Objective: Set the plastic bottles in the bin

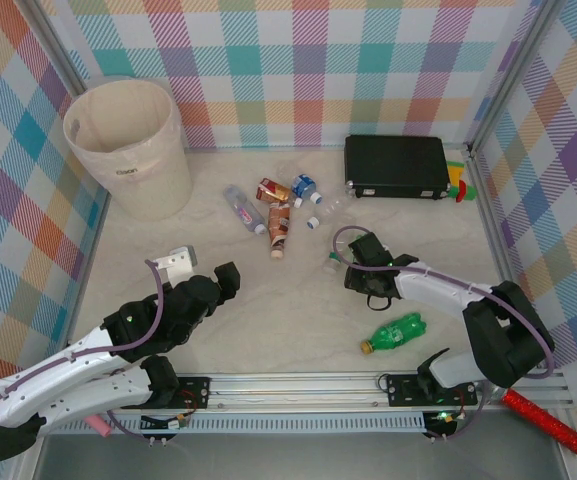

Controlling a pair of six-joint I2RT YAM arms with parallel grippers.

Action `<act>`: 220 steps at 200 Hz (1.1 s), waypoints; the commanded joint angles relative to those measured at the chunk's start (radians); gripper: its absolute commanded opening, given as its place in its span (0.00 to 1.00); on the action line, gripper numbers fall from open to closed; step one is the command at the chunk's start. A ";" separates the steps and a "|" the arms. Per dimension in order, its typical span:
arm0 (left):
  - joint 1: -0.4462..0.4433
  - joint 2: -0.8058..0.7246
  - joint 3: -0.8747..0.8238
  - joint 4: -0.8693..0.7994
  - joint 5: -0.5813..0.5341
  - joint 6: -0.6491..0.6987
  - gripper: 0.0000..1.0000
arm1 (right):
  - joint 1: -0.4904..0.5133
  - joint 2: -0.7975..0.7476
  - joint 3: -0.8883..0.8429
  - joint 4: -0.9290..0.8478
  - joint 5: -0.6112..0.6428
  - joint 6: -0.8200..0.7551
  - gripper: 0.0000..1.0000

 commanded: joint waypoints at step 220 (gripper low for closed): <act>0.322 0.006 0.065 0.394 0.700 0.078 1.00 | 0.509 -0.239 0.151 0.267 0.032 -0.542 0.25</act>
